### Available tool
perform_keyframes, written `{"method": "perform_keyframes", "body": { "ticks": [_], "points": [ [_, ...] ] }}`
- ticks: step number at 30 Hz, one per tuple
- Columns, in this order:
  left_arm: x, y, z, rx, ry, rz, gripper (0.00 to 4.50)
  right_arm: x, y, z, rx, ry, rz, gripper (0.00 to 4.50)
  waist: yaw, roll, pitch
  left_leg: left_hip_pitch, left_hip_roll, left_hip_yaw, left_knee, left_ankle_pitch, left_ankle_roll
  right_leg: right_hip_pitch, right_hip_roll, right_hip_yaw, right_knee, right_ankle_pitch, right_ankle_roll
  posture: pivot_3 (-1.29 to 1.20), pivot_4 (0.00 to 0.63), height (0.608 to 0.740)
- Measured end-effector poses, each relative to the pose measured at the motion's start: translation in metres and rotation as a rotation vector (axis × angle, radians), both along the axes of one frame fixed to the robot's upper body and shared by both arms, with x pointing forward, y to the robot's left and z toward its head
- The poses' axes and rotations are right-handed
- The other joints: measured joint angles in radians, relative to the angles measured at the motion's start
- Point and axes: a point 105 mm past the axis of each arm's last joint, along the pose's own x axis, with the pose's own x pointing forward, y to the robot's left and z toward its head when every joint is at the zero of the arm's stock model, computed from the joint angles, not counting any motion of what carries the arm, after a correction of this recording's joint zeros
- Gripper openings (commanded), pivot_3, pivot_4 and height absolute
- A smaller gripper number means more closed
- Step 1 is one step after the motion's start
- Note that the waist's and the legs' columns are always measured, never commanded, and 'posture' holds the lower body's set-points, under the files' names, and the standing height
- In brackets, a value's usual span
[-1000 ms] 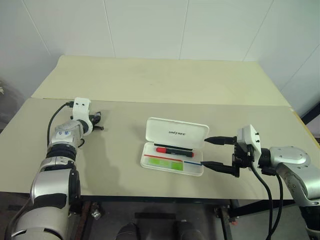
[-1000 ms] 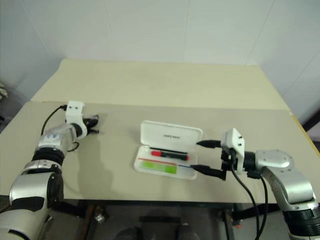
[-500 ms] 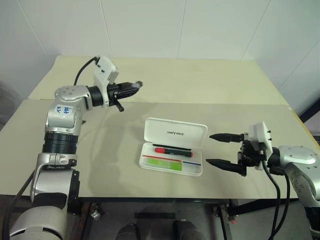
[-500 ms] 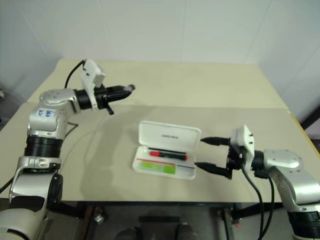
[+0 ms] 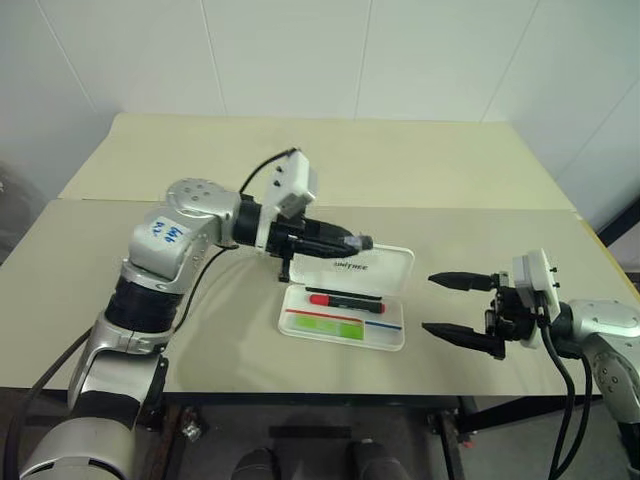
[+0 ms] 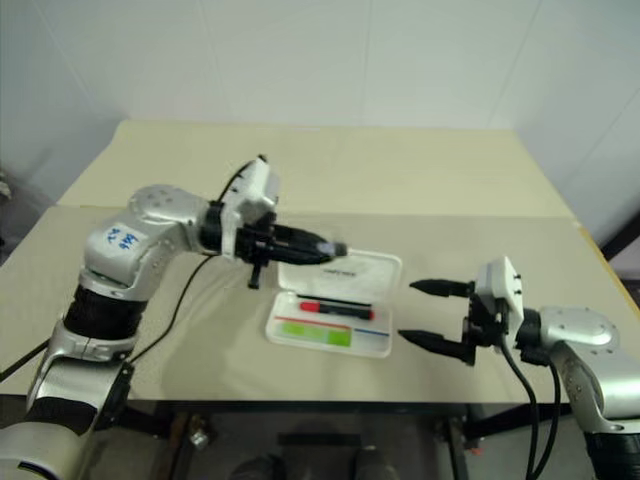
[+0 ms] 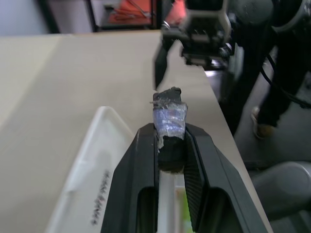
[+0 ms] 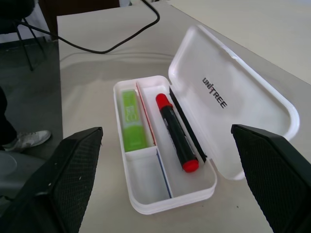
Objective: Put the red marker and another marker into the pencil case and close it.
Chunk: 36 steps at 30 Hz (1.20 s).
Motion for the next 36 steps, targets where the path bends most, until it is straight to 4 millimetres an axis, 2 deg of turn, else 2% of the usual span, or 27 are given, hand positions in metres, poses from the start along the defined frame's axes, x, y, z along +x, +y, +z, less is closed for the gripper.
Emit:
{"method": "perform_keyframes", "body": {
  "ticks": [5,14,29,30,31,36],
  "points": [
    [0.003,-0.023,-0.030,0.085,0.036,-0.020,0.36,-0.007,-0.006,-0.006,-0.009,0.009,-0.029,4.50,-0.002,0.000,0.000,-0.001,0.000,0.000,-0.001,0.000,0.001,0.000,0.000,0.001,-0.001,0.000,0.000,0.00,0.150,0.740],
    [-0.002,-0.055,-0.061,0.163,0.054,-0.064,0.36,-0.016,-0.011,-0.008,-0.025,-0.006,-0.102,4.50,-0.005,0.000,0.000,0.000,0.000,0.000,0.000,0.000,0.001,0.000,0.000,0.001,-0.001,0.000,0.000,0.00,0.150,0.740],
    [-0.008,-0.052,-0.091,0.269,0.081,-0.050,0.36,-0.023,-0.014,-0.008,-0.037,-0.016,-0.158,4.50,-0.004,0.000,0.000,0.000,0.000,0.000,-0.001,0.000,0.001,0.000,0.000,0.001,-0.001,0.000,-0.001,0.00,0.150,0.740],
    [-0.009,-0.052,-0.091,0.269,0.081,-0.054,1.07,-0.022,-0.014,-0.008,-0.037,-0.016,-0.160,4.50,-0.004,0.000,0.000,0.000,0.000,0.000,-0.001,0.000,0.001,0.000,0.000,0.001,-0.001,0.000,-0.001,0.00,0.150,0.740],
    [-0.011,-0.053,-0.092,0.267,0.079,-0.059,1.28,-0.022,-0.014,-0.008,-0.037,-0.016,-0.160,4.50,-0.004,0.000,0.000,0.000,0.000,0.000,-0.001,0.000,0.001,0.000,0.000,0.001,-0.001,0.000,-0.001,0.00,0.150,0.740],
    [-0.010,-0.055,-0.092,0.265,0.064,-0.046,2.92,-0.022,-0.014,-0.008,-0.037,-0.017,-0.161,4.50,-0.004,0.000,0.000,0.000,0.000,0.000,-0.001,0.000,0.001,0.000,0.000,0.001,-0.001,0.000,-0.001,0.00,0.150,0.740]
  ]
}}
